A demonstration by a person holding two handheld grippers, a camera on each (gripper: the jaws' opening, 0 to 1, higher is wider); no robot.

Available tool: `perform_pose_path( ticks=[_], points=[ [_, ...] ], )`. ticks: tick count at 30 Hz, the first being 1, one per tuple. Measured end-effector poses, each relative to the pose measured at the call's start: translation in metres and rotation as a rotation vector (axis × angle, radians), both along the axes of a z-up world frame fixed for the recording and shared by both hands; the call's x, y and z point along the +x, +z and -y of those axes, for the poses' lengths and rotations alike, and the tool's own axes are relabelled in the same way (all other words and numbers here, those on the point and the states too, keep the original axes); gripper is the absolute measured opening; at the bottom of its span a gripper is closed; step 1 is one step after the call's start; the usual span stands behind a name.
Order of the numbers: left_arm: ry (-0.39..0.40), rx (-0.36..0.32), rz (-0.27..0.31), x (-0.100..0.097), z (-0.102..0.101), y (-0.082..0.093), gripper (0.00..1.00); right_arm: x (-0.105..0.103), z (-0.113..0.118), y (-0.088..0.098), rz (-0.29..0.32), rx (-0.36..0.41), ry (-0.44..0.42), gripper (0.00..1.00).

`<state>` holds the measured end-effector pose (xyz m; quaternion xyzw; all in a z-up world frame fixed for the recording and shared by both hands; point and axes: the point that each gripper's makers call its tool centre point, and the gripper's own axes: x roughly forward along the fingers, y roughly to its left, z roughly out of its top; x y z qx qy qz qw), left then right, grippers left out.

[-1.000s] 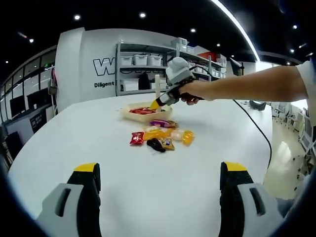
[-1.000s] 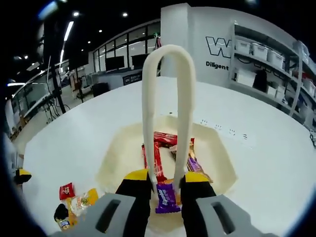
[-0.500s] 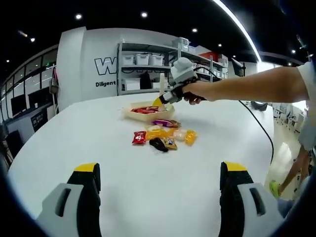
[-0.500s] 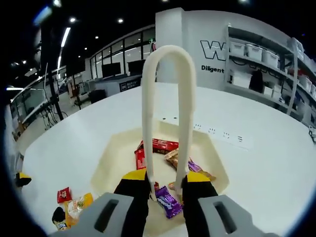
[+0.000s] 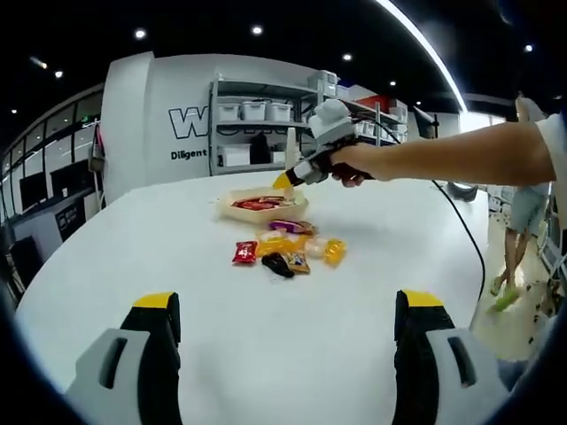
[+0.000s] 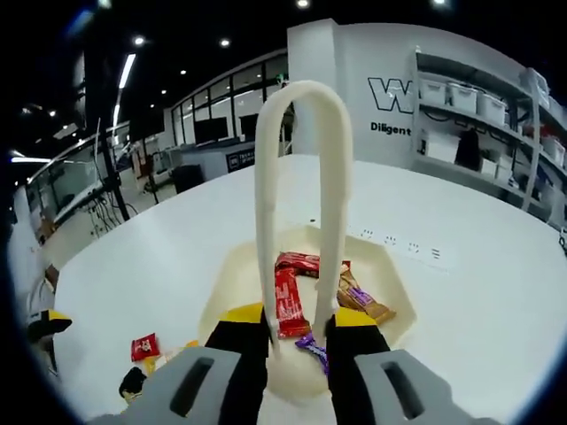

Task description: Place the target food into the container with the food tongs after gripping and lifting it, then release it inside without dropping or visibly crushing the food.

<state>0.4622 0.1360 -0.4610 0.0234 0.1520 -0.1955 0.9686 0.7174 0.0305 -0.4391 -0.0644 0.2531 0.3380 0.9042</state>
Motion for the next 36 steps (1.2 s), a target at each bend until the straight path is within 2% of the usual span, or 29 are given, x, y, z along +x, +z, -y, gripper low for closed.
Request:
perform_pose_path(
  ticks=[2,10,18,25,30,36],
  points=[
    [0.001,0.012,-0.003,0.000,-0.001,-0.001,0.99,-0.009,0.000,0.000,-0.017,-0.013,0.007,0.18],
    [-0.005,0.021,0.006,-0.006,0.006,0.006,0.99,-0.041,-0.002,0.009,-0.042,0.017,0.037,0.18],
    [-0.005,0.017,0.014,-0.016,0.009,0.010,0.99,-0.062,-0.004,0.009,-0.060,0.025,0.062,0.19],
    [0.002,0.017,0.028,-0.022,0.007,0.018,0.99,-0.088,-0.009,0.004,-0.097,0.031,0.093,0.19],
    [0.007,0.017,0.025,-0.025,0.007,0.019,0.99,-0.102,-0.010,0.009,-0.097,0.032,0.111,0.20],
    [0.001,0.028,0.029,-0.031,0.013,0.021,0.99,-0.118,-0.011,0.001,-0.109,0.029,0.120,0.20]
  ],
)
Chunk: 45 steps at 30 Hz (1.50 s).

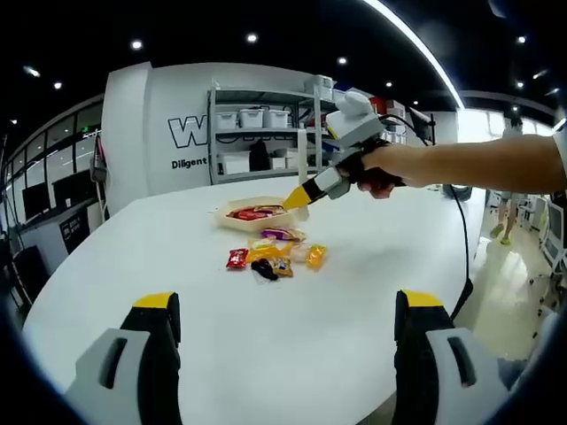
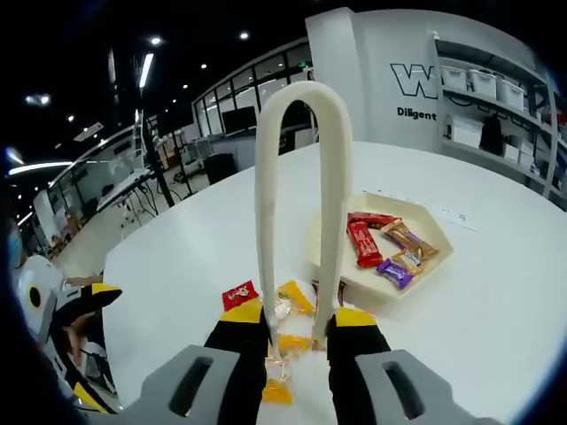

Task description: Place the target food into the container with the food tongs after gripping and lifting it, then release it inside without dropping or visibly crushing the food.

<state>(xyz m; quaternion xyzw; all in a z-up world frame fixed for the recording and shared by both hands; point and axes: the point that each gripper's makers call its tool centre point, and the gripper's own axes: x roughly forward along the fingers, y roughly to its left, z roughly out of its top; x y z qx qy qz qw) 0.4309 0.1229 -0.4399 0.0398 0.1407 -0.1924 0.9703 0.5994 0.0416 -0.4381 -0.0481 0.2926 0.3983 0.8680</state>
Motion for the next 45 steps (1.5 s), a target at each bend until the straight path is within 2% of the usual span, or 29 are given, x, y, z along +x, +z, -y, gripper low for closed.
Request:
perform_pose_path(
  ticks=[12,16,18,31,45],
  points=[
    [-0.014,0.020,0.011,-0.008,0.004,0.007,0.99,-0.017,-0.008,-0.016,-0.016,0.016,-0.009,0.21],
    [-0.019,-0.002,0.023,-0.012,0.005,0.012,0.99,-0.022,-0.012,-0.019,-0.013,0.018,-0.010,0.22],
    [-0.013,0.023,0.020,-0.012,0.003,0.009,0.99,-0.023,-0.012,-0.020,0.000,0.015,-0.013,0.22],
    [-0.011,0.016,0.015,-0.015,0.002,0.007,0.99,-0.024,-0.016,-0.028,0.032,-0.018,-0.041,0.25],
    [-0.001,0.017,0.017,-0.016,-0.005,0.006,0.99,-0.017,-0.017,-0.037,0.024,-0.008,-0.074,0.26]
  ],
)
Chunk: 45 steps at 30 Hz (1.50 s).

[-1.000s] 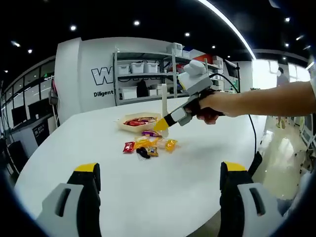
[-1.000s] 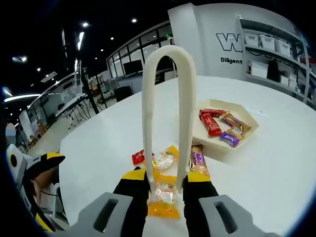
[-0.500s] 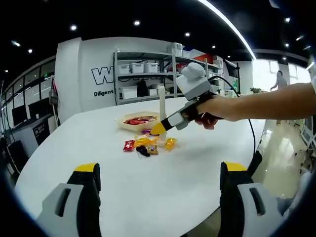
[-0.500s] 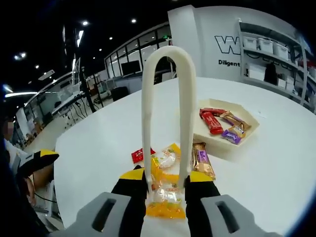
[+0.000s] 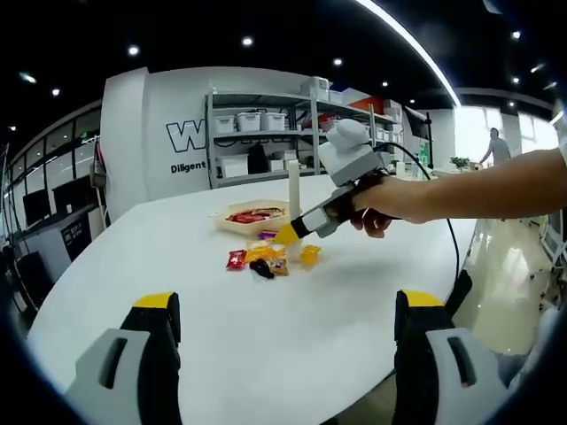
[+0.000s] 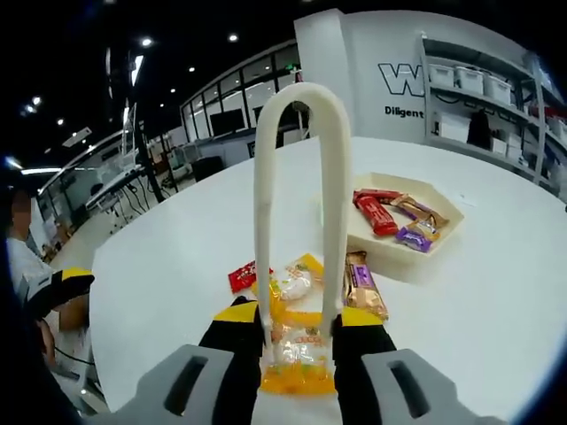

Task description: Place the target food into the container with the food tongs after gripping and lifting it, then release it inside without dropping or visibly crushing the food.

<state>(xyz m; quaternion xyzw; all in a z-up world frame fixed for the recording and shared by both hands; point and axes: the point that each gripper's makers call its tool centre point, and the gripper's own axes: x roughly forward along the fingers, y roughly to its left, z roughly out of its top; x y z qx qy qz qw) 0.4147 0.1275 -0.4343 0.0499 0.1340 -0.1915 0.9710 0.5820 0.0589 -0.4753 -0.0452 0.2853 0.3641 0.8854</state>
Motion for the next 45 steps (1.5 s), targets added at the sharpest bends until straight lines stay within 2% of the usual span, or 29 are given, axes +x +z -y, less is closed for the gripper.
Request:
perform_pose_path(
  ticks=[5,11,19,26,31,36,45],
  points=[
    [0.003,-0.006,0.002,0.001,-0.001,0.000,0.99,0.003,-0.003,-0.003,0.017,-0.034,0.014,0.26],
    [0.002,-0.007,0.004,0.003,-0.002,0.001,0.99,0.006,-0.002,-0.007,0.007,-0.039,0.010,0.25],
    [0.005,-0.012,-0.001,0.004,-0.004,-0.001,0.99,0.003,-0.001,-0.007,0.008,-0.052,0.029,0.18],
    [0.003,-0.010,-0.002,0.004,-0.003,-0.002,0.99,0.001,0.002,-0.005,-0.013,-0.025,0.015,0.12],
    [0.002,-0.007,-0.004,0.006,-0.003,-0.002,0.99,-0.001,0.008,-0.001,-0.059,0.044,-0.006,0.13],
    [0.002,-0.007,-0.008,0.009,-0.002,-0.004,0.99,0.008,0.019,0.014,-0.045,0.074,-0.020,0.13],
    [-0.007,-0.011,-0.018,0.015,0.004,-0.009,0.99,0.021,0.035,0.043,-0.004,0.081,-0.031,0.13]
  ],
)
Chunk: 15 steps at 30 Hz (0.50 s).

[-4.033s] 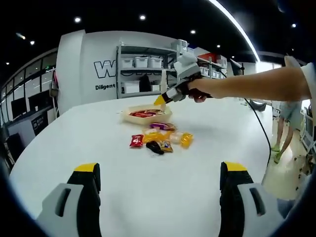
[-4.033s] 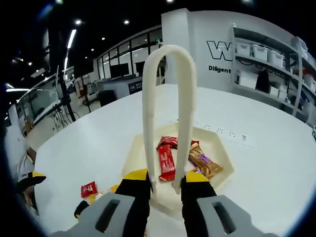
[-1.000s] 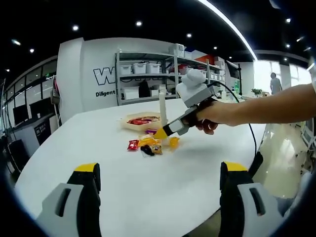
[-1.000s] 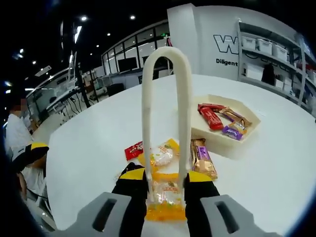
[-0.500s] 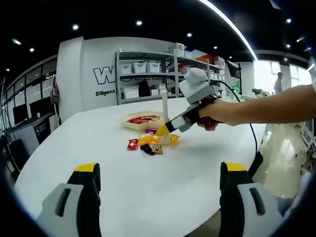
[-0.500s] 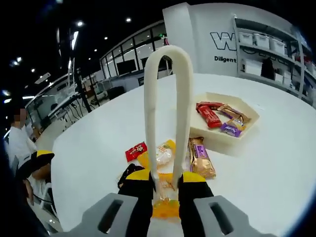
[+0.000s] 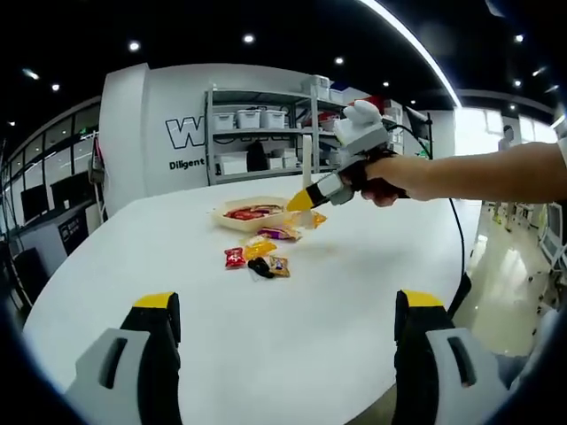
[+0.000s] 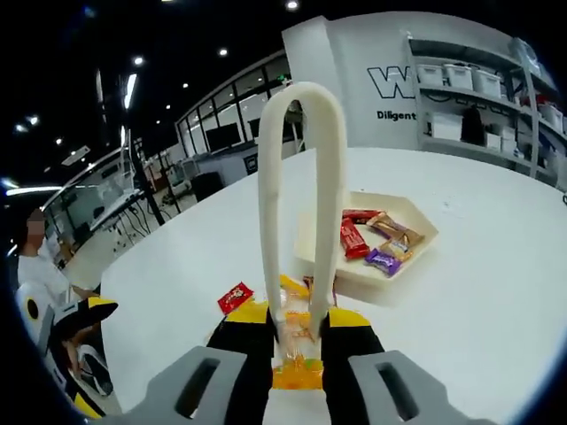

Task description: Place the target food into the container with the food tongs after gripping and lifting it, then release it inside without dropping or visibly crushing the food.

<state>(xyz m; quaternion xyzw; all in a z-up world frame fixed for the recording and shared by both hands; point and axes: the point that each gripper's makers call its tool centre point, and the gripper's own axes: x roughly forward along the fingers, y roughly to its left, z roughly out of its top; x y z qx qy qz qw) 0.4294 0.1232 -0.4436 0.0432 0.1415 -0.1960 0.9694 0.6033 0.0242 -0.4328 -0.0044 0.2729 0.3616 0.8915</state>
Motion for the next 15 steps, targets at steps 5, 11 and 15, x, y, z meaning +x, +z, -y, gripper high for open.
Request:
perform_pose_path(
  ticks=[5,11,15],
  points=[
    [0.003,-0.004,-0.010,0.002,-0.002,-0.005,0.99,0.006,0.005,0.012,0.007,-0.005,-0.004,0.14],
    [0.005,-0.007,-0.020,0.005,-0.004,-0.010,0.99,0.019,0.008,0.028,0.030,-0.004,-0.012,0.14],
    [0.006,-0.012,-0.026,0.008,-0.005,-0.012,0.99,0.030,0.007,0.033,0.039,-0.002,-0.017,0.15]
  ],
)
